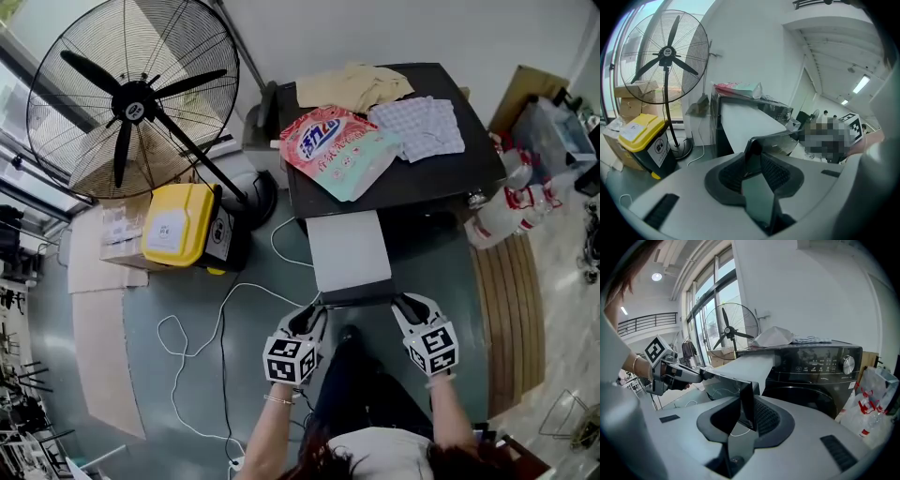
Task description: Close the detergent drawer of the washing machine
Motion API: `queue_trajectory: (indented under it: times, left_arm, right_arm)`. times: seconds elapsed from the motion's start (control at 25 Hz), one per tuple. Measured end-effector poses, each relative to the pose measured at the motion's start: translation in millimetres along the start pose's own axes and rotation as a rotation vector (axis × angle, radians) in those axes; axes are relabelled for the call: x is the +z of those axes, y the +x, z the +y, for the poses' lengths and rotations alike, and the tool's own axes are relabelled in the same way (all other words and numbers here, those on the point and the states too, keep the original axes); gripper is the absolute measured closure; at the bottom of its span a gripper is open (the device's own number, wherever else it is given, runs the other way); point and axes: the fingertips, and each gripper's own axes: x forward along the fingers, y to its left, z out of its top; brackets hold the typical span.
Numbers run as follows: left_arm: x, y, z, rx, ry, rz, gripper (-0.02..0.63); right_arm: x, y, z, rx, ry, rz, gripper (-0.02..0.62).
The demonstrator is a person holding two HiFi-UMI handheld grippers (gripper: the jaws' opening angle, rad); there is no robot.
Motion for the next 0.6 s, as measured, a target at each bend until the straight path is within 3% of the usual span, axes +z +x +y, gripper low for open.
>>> queue_trajectory:
  times: [0.6]
  left_arm:
    - [14, 7, 6, 0.001, 0.008, -0.007, 0.491]
  right_arm:
    - [12, 8, -9, -0.031, 0.059, -0.025, 0.485]
